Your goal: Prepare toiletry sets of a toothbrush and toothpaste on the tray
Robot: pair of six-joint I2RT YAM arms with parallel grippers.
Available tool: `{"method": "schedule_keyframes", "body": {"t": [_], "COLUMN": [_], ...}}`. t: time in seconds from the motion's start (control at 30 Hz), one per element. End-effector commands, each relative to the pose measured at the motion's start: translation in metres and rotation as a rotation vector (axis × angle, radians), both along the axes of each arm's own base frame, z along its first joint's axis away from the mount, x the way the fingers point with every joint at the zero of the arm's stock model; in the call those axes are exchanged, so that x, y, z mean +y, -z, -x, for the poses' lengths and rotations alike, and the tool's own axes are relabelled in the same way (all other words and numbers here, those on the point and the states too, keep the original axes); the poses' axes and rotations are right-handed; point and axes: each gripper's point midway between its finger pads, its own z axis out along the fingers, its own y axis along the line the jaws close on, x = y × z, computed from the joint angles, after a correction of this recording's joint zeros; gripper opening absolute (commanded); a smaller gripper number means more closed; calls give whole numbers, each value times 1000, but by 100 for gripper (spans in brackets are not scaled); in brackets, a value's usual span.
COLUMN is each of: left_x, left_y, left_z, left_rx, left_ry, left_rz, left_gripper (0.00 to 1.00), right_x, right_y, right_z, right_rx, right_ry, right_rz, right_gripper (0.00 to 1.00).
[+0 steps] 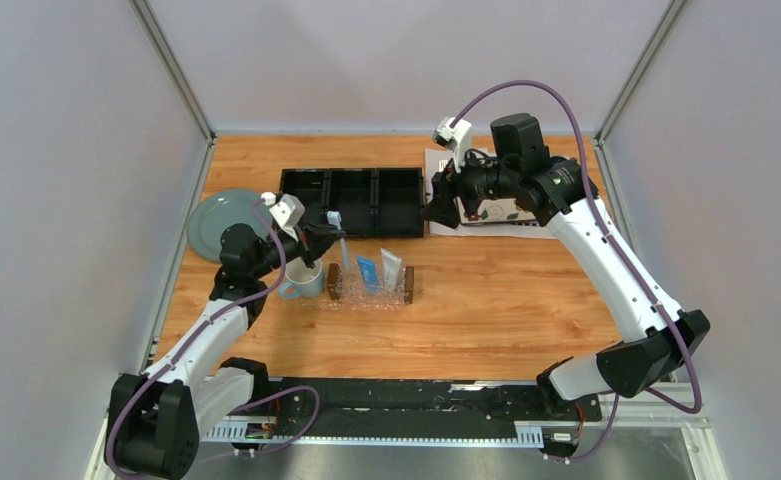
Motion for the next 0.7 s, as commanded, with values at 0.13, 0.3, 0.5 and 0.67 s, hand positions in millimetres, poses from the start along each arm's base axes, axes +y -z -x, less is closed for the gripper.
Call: {"method": "schedule_keyframes", "body": {"t": [0.13, 0.3, 0.5, 0.67], "left_x": [-3, -4, -6, -7], "left_y": [-6, 1, 11, 21], "left_z": [10, 10, 11, 10], "left_rx": [-54, -51, -41, -24], "left_ry": [50, 57, 77, 83], "left_rz": [0, -7, -8, -11], "left_gripper": [0, 0, 0, 0], "right_x": [-3, -3, -3, -1], "right_y": [-14, -14, -13, -8], "right_z": [0, 0, -2, -3], "right_rx": [-71, -71, -65, -54], "right_ry": [-2, -2, 0, -3], "right_rz": [-25, -27, -25, -21], "right_gripper": [68, 68, 68, 68]}}
